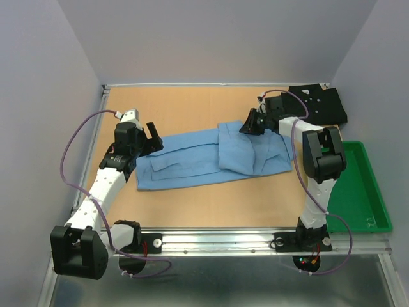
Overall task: Fold and stack the long sleeve shirts
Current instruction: Fold the shirt
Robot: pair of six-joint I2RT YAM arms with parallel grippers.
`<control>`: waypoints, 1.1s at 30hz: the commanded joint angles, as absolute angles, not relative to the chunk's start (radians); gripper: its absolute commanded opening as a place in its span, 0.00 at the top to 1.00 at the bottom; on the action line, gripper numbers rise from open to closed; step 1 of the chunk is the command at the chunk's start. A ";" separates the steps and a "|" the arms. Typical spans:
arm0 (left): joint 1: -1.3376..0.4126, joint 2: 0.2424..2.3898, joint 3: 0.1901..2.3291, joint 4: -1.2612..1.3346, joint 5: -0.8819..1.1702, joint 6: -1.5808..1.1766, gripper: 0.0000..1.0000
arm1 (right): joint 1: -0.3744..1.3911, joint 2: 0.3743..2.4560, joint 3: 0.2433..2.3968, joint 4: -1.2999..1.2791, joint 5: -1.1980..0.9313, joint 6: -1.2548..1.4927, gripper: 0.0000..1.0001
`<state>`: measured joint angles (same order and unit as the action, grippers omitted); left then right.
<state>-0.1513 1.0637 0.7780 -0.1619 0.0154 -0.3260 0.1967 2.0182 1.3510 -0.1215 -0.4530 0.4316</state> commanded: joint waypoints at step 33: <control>-0.327 1.106 0.956 -0.057 0.301 -0.014 0.01 | 0.351 1.652 1.270 -0.195 -0.732 0.014 0.99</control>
<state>-0.2928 1.0760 0.8795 -0.1329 0.2279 -0.1078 0.2733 1.7287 1.3167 -0.1360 -0.6800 0.1581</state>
